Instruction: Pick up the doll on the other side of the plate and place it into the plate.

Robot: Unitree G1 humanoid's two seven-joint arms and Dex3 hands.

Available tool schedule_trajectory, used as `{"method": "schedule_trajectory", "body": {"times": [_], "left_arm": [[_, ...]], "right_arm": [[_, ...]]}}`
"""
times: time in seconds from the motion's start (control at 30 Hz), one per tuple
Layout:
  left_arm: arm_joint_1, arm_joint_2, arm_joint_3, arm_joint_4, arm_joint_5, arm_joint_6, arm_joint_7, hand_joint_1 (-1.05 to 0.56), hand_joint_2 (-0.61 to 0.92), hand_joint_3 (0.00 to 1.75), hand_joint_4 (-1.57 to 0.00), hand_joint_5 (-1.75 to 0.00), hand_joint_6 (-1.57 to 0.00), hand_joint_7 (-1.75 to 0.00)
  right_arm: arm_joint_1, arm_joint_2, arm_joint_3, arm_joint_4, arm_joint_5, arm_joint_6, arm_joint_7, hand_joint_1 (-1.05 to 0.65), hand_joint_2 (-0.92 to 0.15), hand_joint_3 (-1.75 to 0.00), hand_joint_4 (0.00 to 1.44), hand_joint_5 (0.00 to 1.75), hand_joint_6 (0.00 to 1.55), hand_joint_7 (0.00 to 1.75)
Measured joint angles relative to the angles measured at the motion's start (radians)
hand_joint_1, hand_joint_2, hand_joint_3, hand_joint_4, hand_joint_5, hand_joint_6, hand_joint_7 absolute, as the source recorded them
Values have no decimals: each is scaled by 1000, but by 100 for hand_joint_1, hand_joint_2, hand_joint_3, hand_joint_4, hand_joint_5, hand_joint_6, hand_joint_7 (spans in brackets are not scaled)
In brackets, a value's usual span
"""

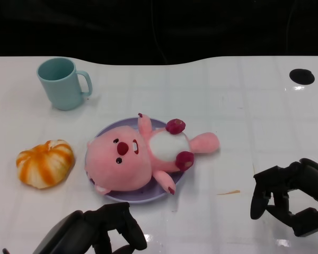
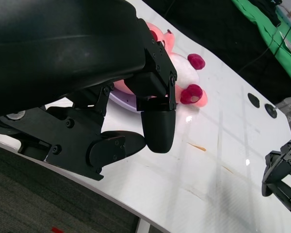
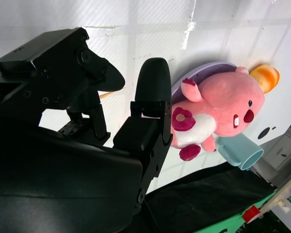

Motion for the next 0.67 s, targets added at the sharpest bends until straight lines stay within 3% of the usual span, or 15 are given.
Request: {"method": "schedule_trajectory", "body": {"times": [0.27, 0.67], "left_arm": [[0, 2, 15, 8, -2, -25, 0, -23, 78, 71, -66, -175, -65, -127], [1, 5, 19, 23, -21, -40, 0, -24, 80, 68, -66, -175, -64, -129]], "right_arm": [[-15, 4, 12, 14, -19, -9, -4, -3, -42, -129, 82, 175, 71, 154], [-18, 4, 23, 27, -33, -15, -13, -1, -38, -135, 83, 175, 73, 155]]}}
